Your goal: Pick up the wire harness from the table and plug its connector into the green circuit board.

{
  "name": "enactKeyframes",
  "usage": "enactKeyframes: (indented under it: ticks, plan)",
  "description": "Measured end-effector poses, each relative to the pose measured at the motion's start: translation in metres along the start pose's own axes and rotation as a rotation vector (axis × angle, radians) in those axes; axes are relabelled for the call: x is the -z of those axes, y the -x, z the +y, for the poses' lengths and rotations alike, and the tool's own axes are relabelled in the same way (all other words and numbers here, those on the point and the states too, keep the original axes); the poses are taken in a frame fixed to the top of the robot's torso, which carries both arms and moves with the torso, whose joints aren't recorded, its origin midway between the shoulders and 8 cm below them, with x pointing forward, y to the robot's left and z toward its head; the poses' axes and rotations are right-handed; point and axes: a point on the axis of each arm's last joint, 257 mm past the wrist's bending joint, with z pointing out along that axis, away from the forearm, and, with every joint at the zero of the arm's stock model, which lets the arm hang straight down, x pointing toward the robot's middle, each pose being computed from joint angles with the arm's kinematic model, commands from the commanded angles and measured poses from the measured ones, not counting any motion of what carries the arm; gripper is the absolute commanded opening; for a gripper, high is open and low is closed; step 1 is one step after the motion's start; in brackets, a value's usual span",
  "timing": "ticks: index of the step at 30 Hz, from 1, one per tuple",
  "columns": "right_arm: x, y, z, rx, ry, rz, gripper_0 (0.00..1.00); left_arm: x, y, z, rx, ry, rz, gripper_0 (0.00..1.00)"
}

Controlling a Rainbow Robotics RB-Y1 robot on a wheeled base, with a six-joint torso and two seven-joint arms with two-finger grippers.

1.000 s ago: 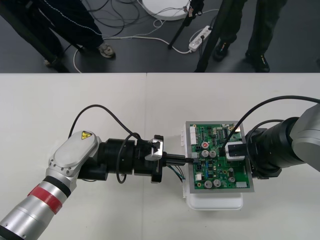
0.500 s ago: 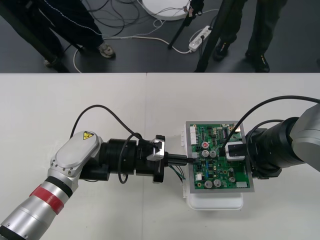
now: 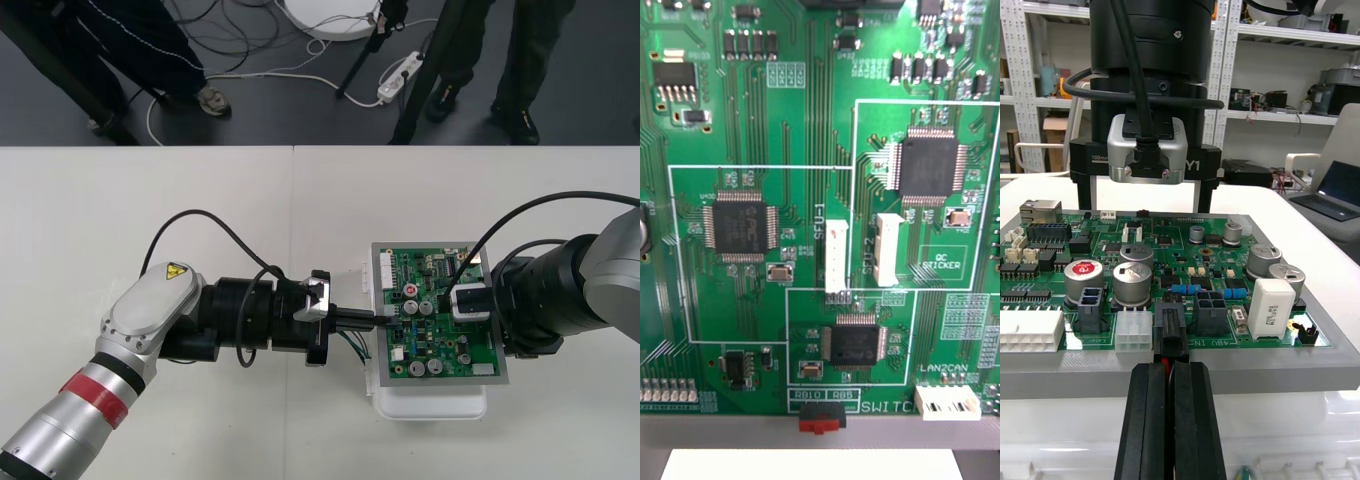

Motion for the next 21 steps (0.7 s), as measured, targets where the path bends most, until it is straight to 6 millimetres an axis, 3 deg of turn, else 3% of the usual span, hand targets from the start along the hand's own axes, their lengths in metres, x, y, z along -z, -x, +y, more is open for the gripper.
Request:
enactKeyframes:
  ticks: [2, 3, 4, 5, 7, 14, 21]
  plan:
    - [0.0, 0.0, 0.0, 0.0, 0.0, 0.0, 1.0, 0.0, 0.0, 0.0, 0.0, 0.0, 0.0, 0.03]
    - [0.0, 0.0, 0.0, -0.001, 0.001, 0.0, 1.0, 0.0, 0.0, 0.0, 0.0, 0.0, 0.0, 0.09]
    - [0.0, 0.0, 0.0, -0.001, 0.001, 0.0, 1.0, 0.0, 0.0, 0.0, 0.0, 0.0, -0.001, 0.27]
    - [0.0, 0.0, 0.001, -0.002, 0.004, -0.002, 1.0, 0.0, 0.0, 0.0, 0.0, 0.001, -0.001, 0.63]
    - [0.0, 0.001, 0.002, -0.004, 0.01, -0.007, 1.0, 0.0, 0.0, 0.001, 0.001, 0.002, -0.002, 1.0]
    - [0.001, 0.001, 0.006, -0.012, 0.032, -0.012, 1.0, 0.004, 0.001, 0.003, 0.006, 0.009, -0.005, 1.0]
    - [0.012, -0.006, 0.01, -0.027, 0.067, -0.031, 1.0, 0.026, -0.002, 0.01, 0.022, 0.031, 0.002, 1.0]
